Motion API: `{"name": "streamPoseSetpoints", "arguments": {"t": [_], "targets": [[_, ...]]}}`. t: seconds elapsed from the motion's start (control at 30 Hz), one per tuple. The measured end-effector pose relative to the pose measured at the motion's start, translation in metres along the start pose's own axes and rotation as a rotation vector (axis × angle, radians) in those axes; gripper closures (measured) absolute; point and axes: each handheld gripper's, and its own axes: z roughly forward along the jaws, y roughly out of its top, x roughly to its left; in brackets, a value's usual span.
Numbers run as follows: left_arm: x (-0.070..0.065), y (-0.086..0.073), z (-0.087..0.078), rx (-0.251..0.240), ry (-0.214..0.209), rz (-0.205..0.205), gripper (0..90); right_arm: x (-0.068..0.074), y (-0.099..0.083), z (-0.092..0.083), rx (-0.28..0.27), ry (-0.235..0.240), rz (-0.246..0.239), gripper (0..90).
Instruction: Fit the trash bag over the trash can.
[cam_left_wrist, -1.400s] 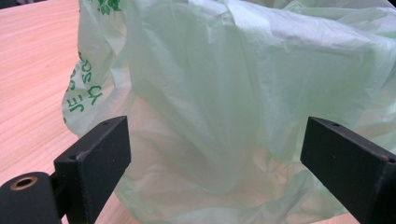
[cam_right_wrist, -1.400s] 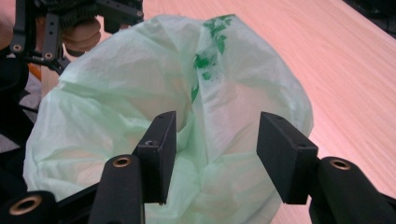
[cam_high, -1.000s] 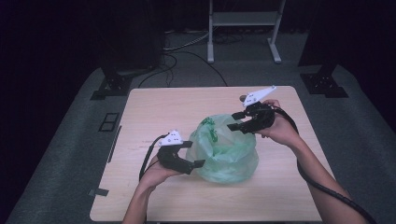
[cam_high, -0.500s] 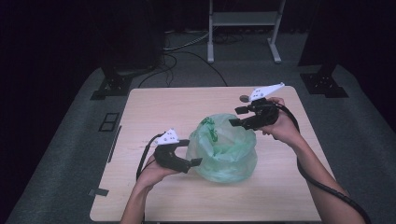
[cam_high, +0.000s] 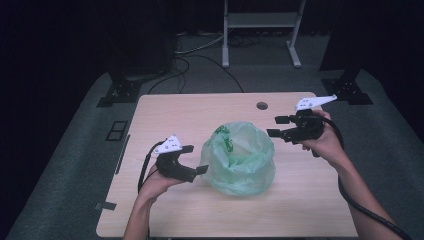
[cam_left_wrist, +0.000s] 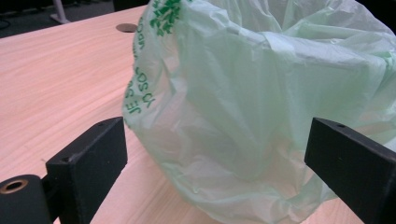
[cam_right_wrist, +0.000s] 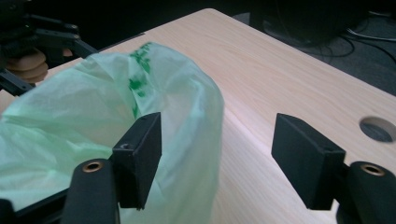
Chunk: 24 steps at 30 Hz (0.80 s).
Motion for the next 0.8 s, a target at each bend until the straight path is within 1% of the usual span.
{"name": "streamPoseSetpoints", "arguments": {"t": [0.03, 0.07, 0.1, 0.17, 0.2, 0.27, 0.3, 0.37, 0.4, 0.47, 0.53, 0.6, 0.8], "targets": [[0.0, 0.0, 0.0, 0.0, 0.0, 0.0, 4.5, 0.0, 0.0, 0.0, 0.0, 0.0, 0.0, 32.3], [0.001, 0.0, -0.002, -0.002, 0.002, 0.0, 4.5, -0.002, -0.005, -0.004, -0.004, -0.011, 0.008, 31.8], [0.001, 0.0, -0.003, -0.004, 0.006, -0.001, 4.5, -0.005, -0.01, -0.008, -0.019, -0.023, 0.024, 30.0], [0.002, 0.0, -0.005, -0.008, 0.012, 0.0, 4.4, -0.01, -0.018, -0.013, -0.03, -0.038, 0.046, 29.6], [0.003, 0.0, -0.006, -0.01, 0.016, -0.002, 3.7, -0.014, -0.025, -0.016, -0.037, -0.05, 0.059, 28.2], [0.005, -0.001, -0.01, -0.015, 0.028, -0.006, 3.0, -0.017, -0.034, -0.02, -0.042, -0.058, 0.074, 27.8], [0.005, -0.001, -0.01, -0.015, 0.028, -0.006, 3.0, -0.017, -0.034, -0.02, -0.042, -0.058, 0.074, 27.8], [0.006, -0.002, -0.012, -0.018, 0.036, -0.016, 3.0, -0.021, -0.043, -0.023, -0.053, -0.07, 0.09, 27.2], [0.007, -0.003, -0.013, -0.017, 0.04, -0.018, 2.8, -0.024, -0.053, -0.025, -0.062, -0.07, 0.116, 27.2], [0.008, -0.005, -0.014, -0.013, 0.045, -0.022, 2.8, -0.027, -0.063, -0.026, -0.063, -0.08, 0.133, 27.0], [0.008, -0.006, -0.013, -0.011, 0.045, -0.027, 2.8, -0.028, -0.071, -0.026, -0.064, -0.08, 0.147, 27.0], [0.008, -0.007, -0.012, -0.001, 0.05, -0.025, 2.7, -0.029, -0.078, -0.025, -0.058, -0.086, 0.156, 27.0], [0.009, -0.009, -0.013, -0.001, 0.057, -0.029, 2.7, -0.03, -0.099, -0.023, -0.057, -0.082, 0.185, 27.0]]}}
